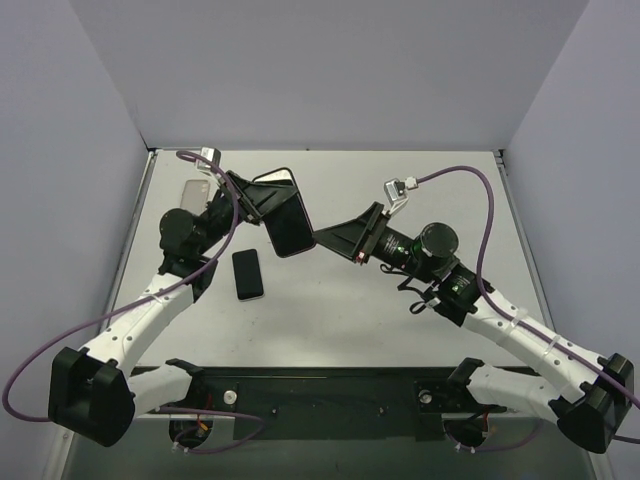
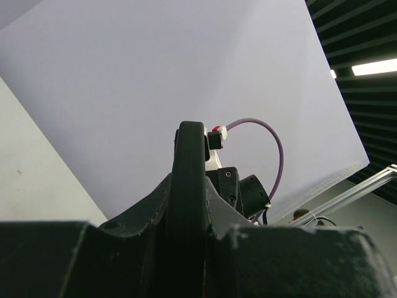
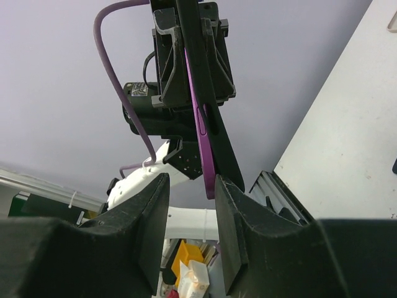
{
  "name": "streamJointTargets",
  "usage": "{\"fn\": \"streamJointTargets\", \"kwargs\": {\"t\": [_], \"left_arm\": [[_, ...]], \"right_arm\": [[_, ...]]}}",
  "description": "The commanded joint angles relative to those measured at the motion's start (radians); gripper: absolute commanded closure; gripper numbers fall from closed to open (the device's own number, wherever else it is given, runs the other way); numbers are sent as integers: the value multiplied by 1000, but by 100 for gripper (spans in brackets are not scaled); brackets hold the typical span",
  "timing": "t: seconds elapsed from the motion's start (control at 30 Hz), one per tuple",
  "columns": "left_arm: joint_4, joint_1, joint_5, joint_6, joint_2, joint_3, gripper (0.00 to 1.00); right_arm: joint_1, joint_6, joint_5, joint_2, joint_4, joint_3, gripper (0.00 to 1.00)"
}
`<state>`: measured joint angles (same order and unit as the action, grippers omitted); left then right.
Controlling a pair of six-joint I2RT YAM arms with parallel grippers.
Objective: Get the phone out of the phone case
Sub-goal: Remove the phone case from the phone.
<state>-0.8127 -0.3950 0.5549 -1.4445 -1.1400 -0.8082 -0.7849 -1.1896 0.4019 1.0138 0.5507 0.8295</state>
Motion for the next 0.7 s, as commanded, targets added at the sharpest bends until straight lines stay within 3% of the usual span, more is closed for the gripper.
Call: {"fn": "streamJointTargets", "kwargs": {"t": [0.0, 0.1, 0.37, 0.53, 0.6, 0.63, 0.67], "left_arm": [[-105, -21, -6, -43, 5, -43, 100], [-126, -27, 10, -60, -15, -55, 100], [-194, -53, 102, -132, -107, -117, 100], [-97, -58, 145, -57, -87, -140, 100], [-59, -50, 137, -11, -50, -117, 77], [-59, -44, 126, 7, -20, -80, 57], [-63, -39, 97, 19, 2, -54, 49]], "right_arm": [[-17, 7, 35, 42, 71, 11, 69], [-22, 56, 57, 74, -18, 42, 68], [-7, 133, 143, 196, -64, 177, 72], [29, 102, 109, 197, -51, 194, 100], [42, 47, 94, 175, 13, 165, 100], [49, 24, 88, 158, 37, 140, 100], [52, -38, 74, 151, 93, 128, 100]]}}
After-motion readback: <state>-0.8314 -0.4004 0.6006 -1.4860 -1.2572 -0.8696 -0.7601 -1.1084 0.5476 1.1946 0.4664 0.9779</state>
